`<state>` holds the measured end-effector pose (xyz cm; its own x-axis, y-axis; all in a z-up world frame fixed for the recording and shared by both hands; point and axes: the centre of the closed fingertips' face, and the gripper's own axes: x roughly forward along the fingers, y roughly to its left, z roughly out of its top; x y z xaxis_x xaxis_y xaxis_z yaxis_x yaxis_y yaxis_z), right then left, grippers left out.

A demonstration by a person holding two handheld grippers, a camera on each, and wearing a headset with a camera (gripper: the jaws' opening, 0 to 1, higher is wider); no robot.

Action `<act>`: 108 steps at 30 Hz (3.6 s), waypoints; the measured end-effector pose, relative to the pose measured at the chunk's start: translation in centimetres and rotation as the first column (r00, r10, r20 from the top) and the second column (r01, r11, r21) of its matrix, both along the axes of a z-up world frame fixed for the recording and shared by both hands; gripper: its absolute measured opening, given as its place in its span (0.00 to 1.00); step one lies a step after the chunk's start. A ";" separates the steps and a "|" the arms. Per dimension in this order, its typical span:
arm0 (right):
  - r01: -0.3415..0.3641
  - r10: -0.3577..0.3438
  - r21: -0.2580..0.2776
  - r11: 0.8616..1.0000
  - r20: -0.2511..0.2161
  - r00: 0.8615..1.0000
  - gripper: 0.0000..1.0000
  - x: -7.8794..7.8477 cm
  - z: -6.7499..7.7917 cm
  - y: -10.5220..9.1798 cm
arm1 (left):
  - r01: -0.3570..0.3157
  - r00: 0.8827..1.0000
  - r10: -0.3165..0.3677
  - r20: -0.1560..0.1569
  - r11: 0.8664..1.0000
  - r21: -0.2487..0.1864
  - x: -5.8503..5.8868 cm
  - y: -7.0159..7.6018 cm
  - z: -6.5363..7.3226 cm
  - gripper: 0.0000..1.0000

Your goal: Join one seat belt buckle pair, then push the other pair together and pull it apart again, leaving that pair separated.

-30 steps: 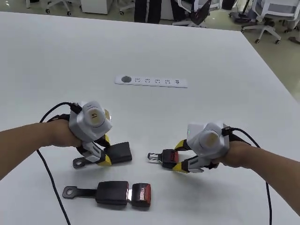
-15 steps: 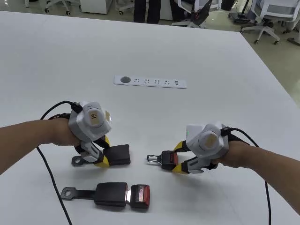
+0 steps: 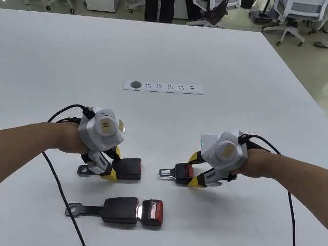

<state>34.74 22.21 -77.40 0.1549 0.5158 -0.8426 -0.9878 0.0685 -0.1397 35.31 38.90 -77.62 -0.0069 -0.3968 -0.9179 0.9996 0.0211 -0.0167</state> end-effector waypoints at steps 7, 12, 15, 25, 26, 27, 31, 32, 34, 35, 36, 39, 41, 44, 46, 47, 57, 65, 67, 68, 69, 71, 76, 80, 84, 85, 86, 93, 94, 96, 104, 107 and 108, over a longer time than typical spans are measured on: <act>-0.007 0.007 -0.006 1.000 -0.001 1.000 0.29 0.0 0.0 0.0 | 0.014 1.000 -0.014 -0.002 1.000 0.008 -0.1 -0.1 0.1 0.31; -0.005 0.005 -0.003 1.000 -0.006 1.000 0.29 -0.1 0.0 0.3 | 0.012 1.000 -0.012 -0.006 1.000 0.009 -0.1 -0.1 0.0 0.31; -0.004 0.004 0.002 1.000 -0.010 1.000 0.29 -0.1 0.1 0.5 | 0.016 1.000 -0.016 -0.005 1.000 0.015 0.0 0.0 -0.3 0.31; 0.008 -0.007 0.024 1.000 -0.009 1.000 0.29 0.4 0.3 1.6 | 0.017 1.000 -0.017 0.000 1.000 0.025 0.2 0.2 -0.4 0.31; 0.008 -0.007 0.025 1.000 -0.009 1.000 0.29 0.4 0.3 1.7 | 0.018 1.000 -0.018 0.000 1.000 0.025 0.2 0.2 -0.4 0.31; 0.009 -0.009 0.027 1.000 -0.010 1.000 0.29 0.5 0.2 1.8 | 0.018 1.000 -0.018 0.000 0.999 0.027 0.3 0.2 -0.5 0.31; 0.010 -0.009 0.035 0.999 -0.008 1.000 0.29 0.4 0.3 2.3 | 0.016 1.000 -0.016 0.001 1.000 0.026 0.3 0.2 -0.6 0.31; 0.009 -0.009 0.036 0.999 -0.007 1.000 0.29 0.4 0.3 2.4 | 0.015 1.000 -0.015 0.002 1.000 0.025 0.3 0.2 -0.6 0.31; 0.009 -0.009 0.041 0.999 -0.009 1.000 0.29 0.3 0.3 2.8 | 0.014 1.000 -0.014 0.002 1.000 0.025 0.3 0.2 -0.6 0.31; 0.009 -0.008 0.042 0.999 -0.008 1.000 0.29 0.3 0.3 2.9 | 0.014 1.000 -0.014 0.002 1.000 0.025 0.3 0.2 -0.6 0.31; 0.007 -0.007 0.044 0.999 -0.008 1.000 0.29 0.3 0.3 3.1 | 0.014 1.000 -0.014 0.002 1.000 0.026 0.2 0.2 -0.6 0.31; 0.007 -0.007 0.047 0.999 -0.008 1.000 0.29 0.4 0.4 3.4 | 0.015 1.000 -0.015 0.002 0.999 0.028 0.0 0.0 -0.4 0.31; 0.009 -0.008 0.051 0.999 -0.009 1.000 0.29 0.3 0.4 3.6 | 0.015 1.000 -0.015 0.001 0.999 0.028 0.0 0.0 -0.4 0.31; 0.009 -0.008 0.055 0.998 -0.008 1.000 0.29 0.5 0.4 3.9 | 0.015 1.000 -0.015 0.000 1.000 0.028 -0.2 -0.1 -0.2 0.31; 0.008 -0.007 0.058 0.998 -0.009 1.000 0.29 0.4 0.4 4.0 | 0.015 1.000 -0.015 0.000 1.000 0.028 -0.2 -0.1 -0.3 0.31; 0.009 -0.009 0.059 0.998 -0.009 1.000 0.29 0.5 0.4 4.2 | 0.014 1.000 -0.014 0.000 1.000 0.027 -0.2 -0.1 -0.3 0.31; 0.010 -0.009 0.075 0.997 -0.014 1.000 0.30 0.4 0.3 5.5 | 0.012 1.000 -0.012 -0.002 1.000 0.024 -0.1 0.0 -0.4 0.31; 0.011 -0.010 0.080 0.997 -0.009 1.000 0.29 0.3 0.1 6.6 | 0.012 1.000 -0.012 0.000 1.000 0.020 -0.1 0.0 -0.4 0.31; 0.015 -0.014 0.085 0.996 -0.012 1.000 0.29 0.3 0.2 6.5 | 0.010 1.000 -0.010 0.000 1.000 0.019 -0.1 0.0 -0.5 0.31; 0.012 -0.012 0.083 0.996 -0.010 1.000 0.29 0.3 0.1 6.5 | 0.009 1.000 -0.009 0.000 1.000 0.019 -0.1 0.0 -0.5 0.31; 0.015 -0.014 0.083 0.996 -0.011 1.000 0.29 0.3 0.1 6.5 | 0.009 1.000 -0.009 0.000 1.000 0.020 -0.1 0.1 -0.5 0.31; 0.019 -0.018 0.083 0.996 -0.012 1.000 0.28 0.3 0.1 6.5 | 0.010 1.000 -0.010 0.001 1.000 0.021 -0.1 0.0 -0.5 0.31; 0.023 -0.022 0.082 0.996 -0.013 1.000 0.28 0.4 0.0 6.5 | 0.007 1.000 -0.007 0.004 1.000 0.022 -0.4 -0.1 -0.3 0.31; 0.013 -0.013 0.076 0.997 -0.002 1.000 0.28 0.2 0.1 6.7 | 0.013 1.000 -0.013 0.009 1.000 0.023 -0.4 -0.1 -0.4 0.31; 0.022 -0.021 0.080 0.997 -0.010 1.000 0.27 0.2 0.1 6.7 | 0.012 1.000 -0.013 0.008 0.999 0.032 -0.4 -0.1 -0.5 0.31; 0.023 -0.022 0.080 0.997 -0.011 1.000 0.27 0.2 0.1 6.7 | 0.012 1.000 -0.013 0.007 0.999 0.034 -0.4 -0.1 -0.5 0.31; 0.026 -0.025 0.080 0.996 -0.013 1.000 0.27 0.1 0.1 6.8 | 0.014 1.000 -0.014 0.007 0.999 0.035 -0.3 -0.1 -0.5 0.31; 0.031 -0.030 0.085 0.996 -0.017 0.999 0.27 0.3 0.2 7.2 | 0.020 1.000 -0.021 0.009 0.999 0.039 -0.3 -0.1 -0.6 0.30; 0.033 -0.032 0.085 0.996 -0.018 0.999 0.26 0.3 0.2 7.3 | 0.019 1.000 -0.019 0.008 0.999 0.038 -0.2 -0.1 -0.6 0.30; 0.037 -0.035 0.086 0.996 -0.020 0.999 0.26 0.3 0.1 7.5 | 0.018 1.000 -0.018 0.009 0.999 0.037 -0.2 -0.1 -0.7 0.30; 0.034 -0.032 0.091 0.995 -0.022 0.999 0.26 0.2 0.2 8.6 | 0.002 1.000 -0.003 0.012 0.999 0.033 -0.3 0.0 -0.7 0.30; 0.030 -0.028 0.081 0.996 -0.022 0.999 0.25 0.2 0.2 8.7 | 0.015 1.000 -0.016 0.014 0.999 0.042 -0.3 -0.1 -0.7 0.30; 0.028 -0.026 0.078 0.997 -0.022 0.999 0.25 0.2 0.2 8.7 | 0.015 1.000 -0.016 0.014 0.999 0.042 -0.2 -0.1 -0.7 0.30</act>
<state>34.91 30.95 -77.19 0.1526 0.5759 -0.8032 -0.9881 0.1051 -0.1124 35.09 38.80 -78.32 0.0003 -0.3579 -0.9338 1.0000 0.0058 -0.0020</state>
